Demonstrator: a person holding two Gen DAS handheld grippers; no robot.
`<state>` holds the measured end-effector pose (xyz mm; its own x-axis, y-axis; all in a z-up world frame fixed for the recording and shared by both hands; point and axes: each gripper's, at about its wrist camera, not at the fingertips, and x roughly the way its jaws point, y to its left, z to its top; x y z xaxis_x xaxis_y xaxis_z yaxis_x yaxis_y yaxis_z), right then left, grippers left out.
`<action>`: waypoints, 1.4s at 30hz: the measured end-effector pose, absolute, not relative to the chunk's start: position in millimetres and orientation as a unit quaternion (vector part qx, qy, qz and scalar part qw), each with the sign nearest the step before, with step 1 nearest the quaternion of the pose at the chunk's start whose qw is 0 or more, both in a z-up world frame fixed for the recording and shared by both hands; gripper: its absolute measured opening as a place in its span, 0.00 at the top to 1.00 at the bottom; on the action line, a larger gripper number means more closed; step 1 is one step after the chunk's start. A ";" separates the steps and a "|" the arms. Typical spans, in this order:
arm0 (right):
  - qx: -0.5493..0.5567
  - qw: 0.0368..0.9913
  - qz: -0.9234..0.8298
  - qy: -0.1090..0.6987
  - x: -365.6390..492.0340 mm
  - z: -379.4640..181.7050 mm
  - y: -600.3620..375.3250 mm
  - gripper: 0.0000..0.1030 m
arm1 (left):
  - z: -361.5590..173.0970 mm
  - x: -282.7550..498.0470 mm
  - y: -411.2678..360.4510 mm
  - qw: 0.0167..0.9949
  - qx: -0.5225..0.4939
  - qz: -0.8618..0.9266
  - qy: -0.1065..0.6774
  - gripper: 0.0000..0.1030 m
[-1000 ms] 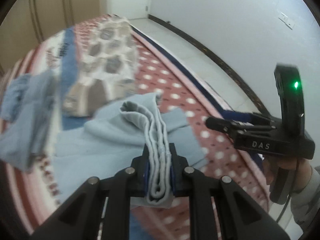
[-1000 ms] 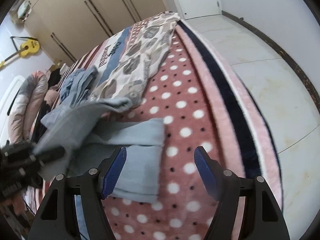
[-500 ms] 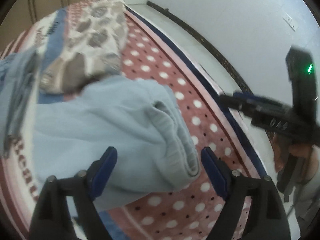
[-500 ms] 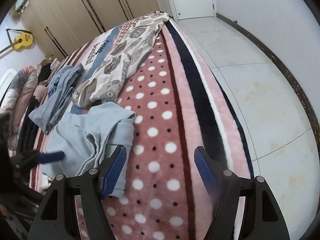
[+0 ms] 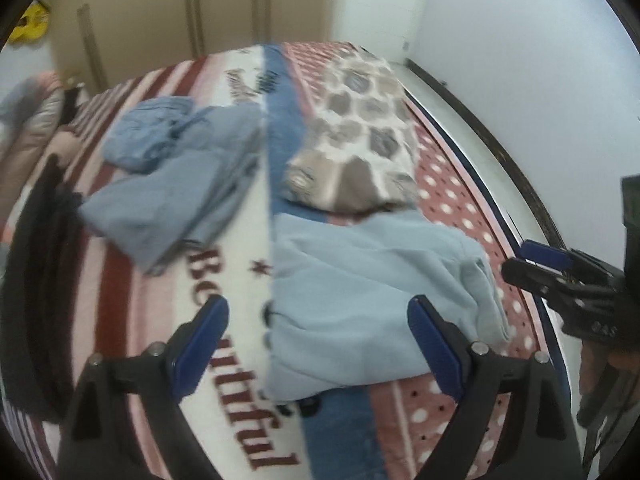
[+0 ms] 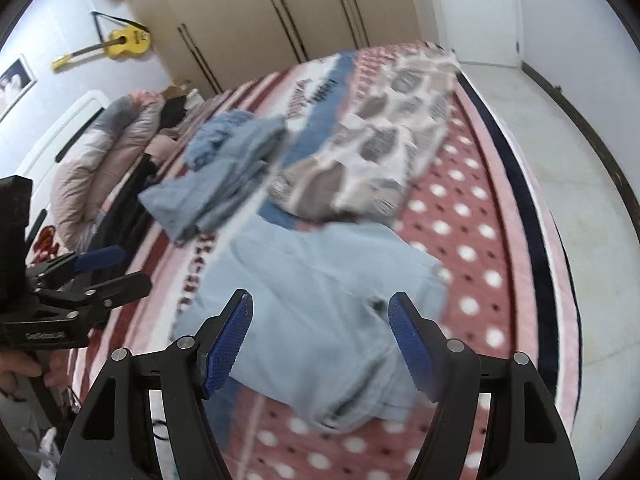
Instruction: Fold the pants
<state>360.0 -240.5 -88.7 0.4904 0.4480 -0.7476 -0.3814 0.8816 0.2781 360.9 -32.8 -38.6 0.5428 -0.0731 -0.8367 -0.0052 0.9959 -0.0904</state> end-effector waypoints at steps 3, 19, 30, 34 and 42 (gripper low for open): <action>0.001 0.884 0.226 0.409 343.7 -66.4 -224.6 0.33 | -18.2 348.7 -23.8 0.896 -0.031 0.001 0.443 0.14; -0.043 0.962 0.119 0.243 182.0 18.9 -229.0 0.01 | 47.3 230.4 -25.2 0.950 -0.025 -0.001 0.311 0.01; -0.058 0.978 0.115 0.162 138.2 -81.1 -240.4 0.01 | -59.3 182.2 -45.5 0.974 -0.001 0.019 0.227 0.01; -0.040 0.980 0.132 0.145 137.7 -103.6 -250.5 0.01 | -82.7 172.9 -51.1 0.980 0.001 0.014 0.199 0.01; -0.045 0.985 0.117 0.115 121.5 -125.7 -248.2 0.01 | -92.6 156.4 -61.8 0.986 0.015 0.025 0.163 0.01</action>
<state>121.5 -248.2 -125.7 0.9464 0.2193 -0.2371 -0.2400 0.9688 -0.0619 156.4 -61.8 -92.6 0.9454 0.0541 -0.3215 -0.0442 0.9983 0.0379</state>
